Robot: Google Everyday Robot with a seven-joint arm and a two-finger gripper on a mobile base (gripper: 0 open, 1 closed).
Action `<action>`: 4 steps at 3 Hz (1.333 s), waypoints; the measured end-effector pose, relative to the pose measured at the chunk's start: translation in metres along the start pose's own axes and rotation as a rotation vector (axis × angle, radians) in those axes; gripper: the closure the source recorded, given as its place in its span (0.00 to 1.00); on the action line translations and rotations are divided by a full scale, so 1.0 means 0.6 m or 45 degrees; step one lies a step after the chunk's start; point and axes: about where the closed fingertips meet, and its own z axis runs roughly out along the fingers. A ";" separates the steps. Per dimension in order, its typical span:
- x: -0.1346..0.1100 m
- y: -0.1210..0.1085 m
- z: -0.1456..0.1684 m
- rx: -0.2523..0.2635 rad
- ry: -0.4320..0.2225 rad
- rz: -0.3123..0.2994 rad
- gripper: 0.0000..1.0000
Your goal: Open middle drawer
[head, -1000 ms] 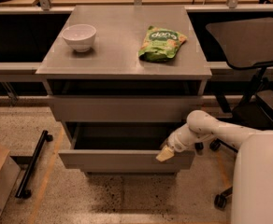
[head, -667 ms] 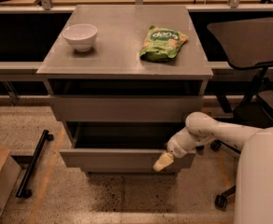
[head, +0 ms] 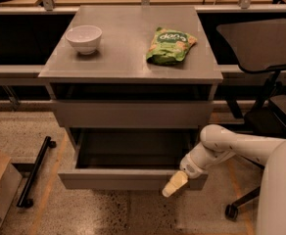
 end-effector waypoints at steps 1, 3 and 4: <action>0.035 0.031 -0.023 -0.105 0.039 0.106 0.00; 0.067 0.051 0.002 -0.167 0.025 0.157 0.00; 0.071 0.059 0.002 -0.181 0.021 0.168 0.00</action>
Offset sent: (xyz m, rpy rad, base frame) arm -0.0189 -0.0106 0.0109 0.0182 0.0862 -0.0368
